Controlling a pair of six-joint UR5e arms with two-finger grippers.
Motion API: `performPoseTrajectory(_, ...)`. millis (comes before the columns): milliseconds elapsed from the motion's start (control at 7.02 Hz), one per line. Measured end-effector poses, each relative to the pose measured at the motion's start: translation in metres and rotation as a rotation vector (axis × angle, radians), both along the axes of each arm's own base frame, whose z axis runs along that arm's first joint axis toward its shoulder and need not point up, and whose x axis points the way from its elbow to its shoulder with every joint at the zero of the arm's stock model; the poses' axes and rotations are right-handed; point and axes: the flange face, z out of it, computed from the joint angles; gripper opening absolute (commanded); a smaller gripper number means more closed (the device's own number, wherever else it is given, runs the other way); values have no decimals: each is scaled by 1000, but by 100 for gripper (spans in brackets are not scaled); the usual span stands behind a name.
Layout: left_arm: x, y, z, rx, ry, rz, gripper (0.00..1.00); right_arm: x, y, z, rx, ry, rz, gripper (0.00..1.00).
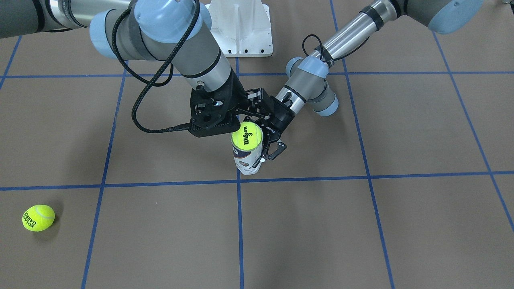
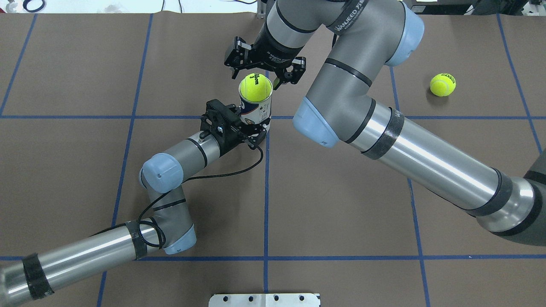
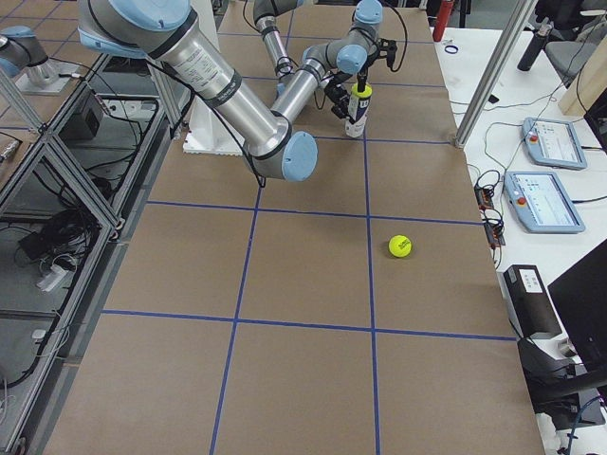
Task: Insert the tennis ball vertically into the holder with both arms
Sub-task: 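Lower the ball into the can with the right gripper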
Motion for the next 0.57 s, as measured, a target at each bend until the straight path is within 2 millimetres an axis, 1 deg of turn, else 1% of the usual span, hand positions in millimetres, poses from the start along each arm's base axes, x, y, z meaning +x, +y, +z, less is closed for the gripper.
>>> performPoseTrajectory(142, 0, 0, 1, 0, -1, -1, 66, 0, -1, -1, 3, 0, 3, 0)
performPoseTrajectory(570, -1, -1, 1, -1, -2, -2, 66, 3, -3, -2, 25, 2, 9, 0)
